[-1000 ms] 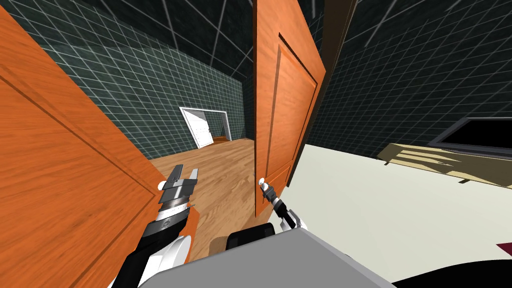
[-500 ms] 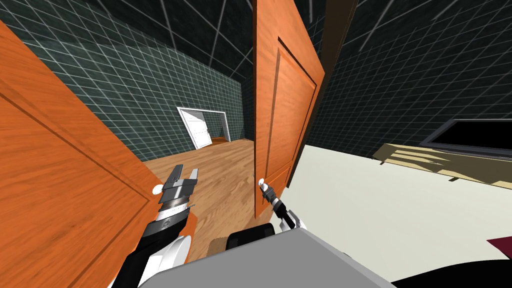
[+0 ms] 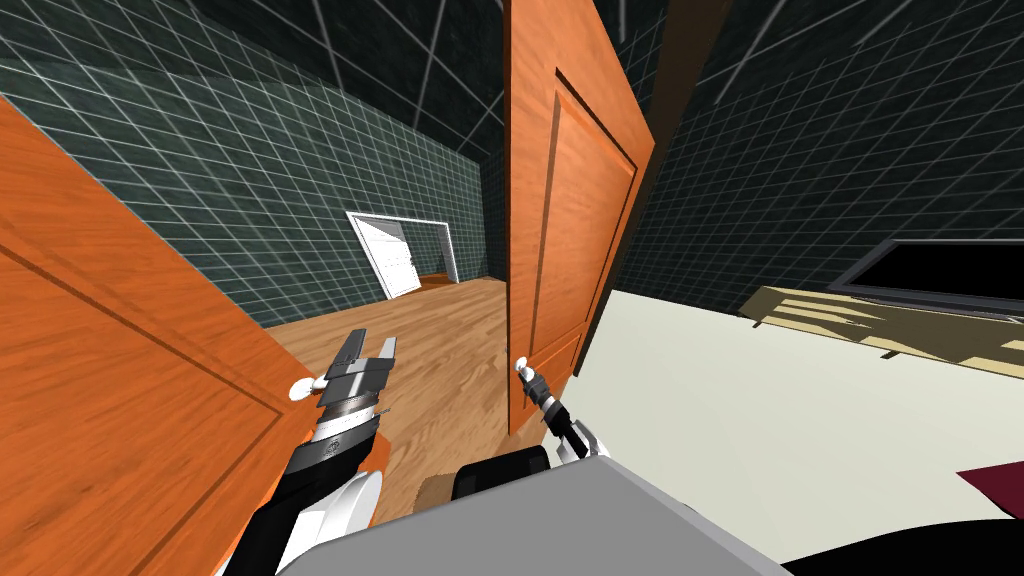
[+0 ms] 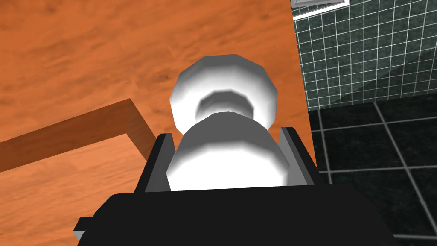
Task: Push the door open
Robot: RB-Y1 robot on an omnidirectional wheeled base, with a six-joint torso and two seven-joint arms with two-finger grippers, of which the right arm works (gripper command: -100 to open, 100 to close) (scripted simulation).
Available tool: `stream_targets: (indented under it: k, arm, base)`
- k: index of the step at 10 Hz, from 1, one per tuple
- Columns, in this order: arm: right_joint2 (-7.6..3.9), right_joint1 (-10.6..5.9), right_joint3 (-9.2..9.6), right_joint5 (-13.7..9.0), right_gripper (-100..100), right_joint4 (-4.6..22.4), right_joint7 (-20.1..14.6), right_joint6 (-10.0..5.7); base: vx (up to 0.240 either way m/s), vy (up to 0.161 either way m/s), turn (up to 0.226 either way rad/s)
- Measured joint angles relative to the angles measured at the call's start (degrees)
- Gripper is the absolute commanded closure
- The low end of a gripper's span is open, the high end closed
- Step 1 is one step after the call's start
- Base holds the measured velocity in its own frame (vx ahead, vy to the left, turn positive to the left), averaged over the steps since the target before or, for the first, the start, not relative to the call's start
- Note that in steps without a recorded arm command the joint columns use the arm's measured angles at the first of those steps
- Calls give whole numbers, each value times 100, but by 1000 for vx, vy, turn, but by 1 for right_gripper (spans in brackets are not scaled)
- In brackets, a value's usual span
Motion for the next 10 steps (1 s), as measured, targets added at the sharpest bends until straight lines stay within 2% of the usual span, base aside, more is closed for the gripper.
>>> stream_targets:
  k: [1,2,6,10]
  arm:
    - [6,10,33,-43,100,-27,-159,24]
    - [23,-63,34,-72,100,91,-252,-22]
    - [28,-58,139,-211,100,32,-793,16]
    - [58,-148,236,-389,100,153,-1371,-16]
  base:
    - [41,23,-8]
    - [38,13,-20]
    - [40,19,-45]
    - [45,22,-38]
